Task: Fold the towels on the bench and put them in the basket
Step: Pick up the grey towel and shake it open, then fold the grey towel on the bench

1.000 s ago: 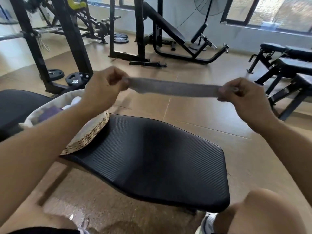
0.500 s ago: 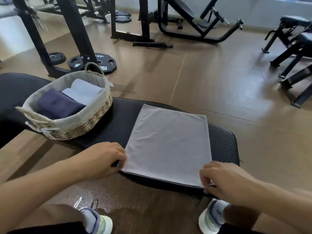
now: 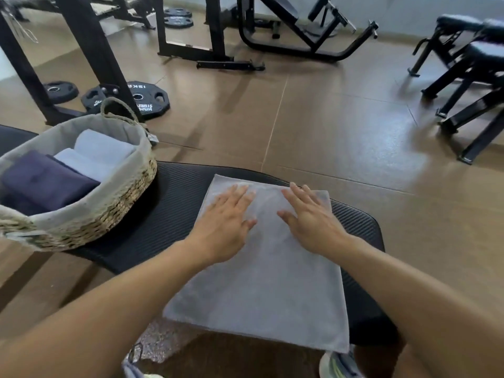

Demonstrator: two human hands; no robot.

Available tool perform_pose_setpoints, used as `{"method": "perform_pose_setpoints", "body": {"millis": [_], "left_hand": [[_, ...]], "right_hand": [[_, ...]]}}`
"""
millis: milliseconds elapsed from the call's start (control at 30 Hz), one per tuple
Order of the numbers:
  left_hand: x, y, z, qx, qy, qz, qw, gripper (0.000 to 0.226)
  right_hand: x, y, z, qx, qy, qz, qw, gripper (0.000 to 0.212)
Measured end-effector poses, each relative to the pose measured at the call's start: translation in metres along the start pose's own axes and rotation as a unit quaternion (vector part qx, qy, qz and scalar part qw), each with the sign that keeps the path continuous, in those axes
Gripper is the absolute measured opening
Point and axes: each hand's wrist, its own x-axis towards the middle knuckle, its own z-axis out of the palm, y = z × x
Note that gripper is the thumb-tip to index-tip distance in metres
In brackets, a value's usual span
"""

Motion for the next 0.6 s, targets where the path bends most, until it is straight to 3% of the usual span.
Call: {"method": "perform_pose_setpoints", "body": {"millis": [133,267,467,600], "left_hand": [[0.031,-0.006,0.021,0.048,-0.029,-0.019,0.998,0.074],[0.041,-0.017,0.030,0.079,-0.064,-0.057,0.993,0.081],[0.051,-0.027,0.026,0.029,-0.010,-0.106,0.994,0.087],[0.057,-0.035,0.024,0.057,-0.041,-0.121,0.990,0.090]], "right_hand": [[0.015,0.003,0.023,-0.037,0.032,0.007,0.999,0.070],[0.021,0.012,0.037,-0.067,0.002,0.020,0.998,0.072],[0.025,0.017,0.032,-0.049,-0.001,0.031,0.998,0.075],[0.027,0.029,0.025,-0.062,-0.021,0.054,0.996,0.075]]}}
